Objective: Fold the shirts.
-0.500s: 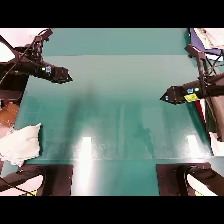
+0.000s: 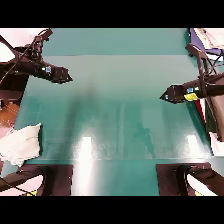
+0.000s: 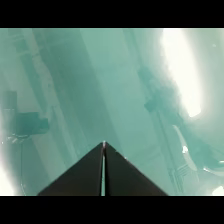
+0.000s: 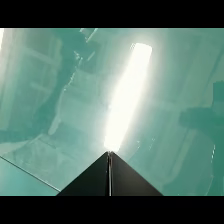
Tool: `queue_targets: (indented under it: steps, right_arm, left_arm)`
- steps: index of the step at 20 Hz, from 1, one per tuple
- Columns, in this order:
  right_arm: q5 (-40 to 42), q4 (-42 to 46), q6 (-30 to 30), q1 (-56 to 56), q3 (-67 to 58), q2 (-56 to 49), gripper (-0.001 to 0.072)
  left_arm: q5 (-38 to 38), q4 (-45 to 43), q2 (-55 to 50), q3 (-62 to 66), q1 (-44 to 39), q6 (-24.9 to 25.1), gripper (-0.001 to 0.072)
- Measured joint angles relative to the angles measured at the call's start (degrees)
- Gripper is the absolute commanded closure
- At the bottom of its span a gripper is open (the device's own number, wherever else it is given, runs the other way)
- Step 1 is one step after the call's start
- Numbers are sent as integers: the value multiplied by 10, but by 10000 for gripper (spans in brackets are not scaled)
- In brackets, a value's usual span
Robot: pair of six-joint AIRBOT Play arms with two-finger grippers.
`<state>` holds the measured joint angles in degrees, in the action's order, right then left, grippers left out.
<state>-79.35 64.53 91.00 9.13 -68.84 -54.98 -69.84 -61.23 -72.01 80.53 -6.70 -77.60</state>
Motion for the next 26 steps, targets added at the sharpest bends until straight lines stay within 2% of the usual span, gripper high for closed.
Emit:
queue_targets:
  steps: [7, 10, 13, 14, 15, 16, 20, 26]
  right_arm:
    - [12, 1, 0, 0, 0, 0, 695]
    - [18, 1, -1, 0, 0, 0, 695]
    - [21, 1, -5, 0, 0, 0, 695]
    - [21, 1, -6, 0, 0, 0, 695]
    - [23, 1, -11, 0, 0, 0, 695]
    - [23, 1, -16, 0, 0, 0, 694]
    - [24, 1, -37, 0, 0, 0, 695]
    - [23, 1, -52, 0, 0, 0, 695]
  left_arm:
    - [27, -1, 4, 9, 0, -7, 686]
    - [-19, -22, 41, 18, 0, -23, 685]
    - [-92, -103, 104, 6, 0, -47, 682]
    - [-121, -145, 126, -5, 0, -62, 547]
    - [-145, -187, 145, -18, 0, -78, 201]
    - [-168, -233, 165, -36, 0, -94, 19]
    - [-209, -397, 208, -133, 0, -152, 37]
    - [-170, -508, 222, -337, 0, -207, 37]
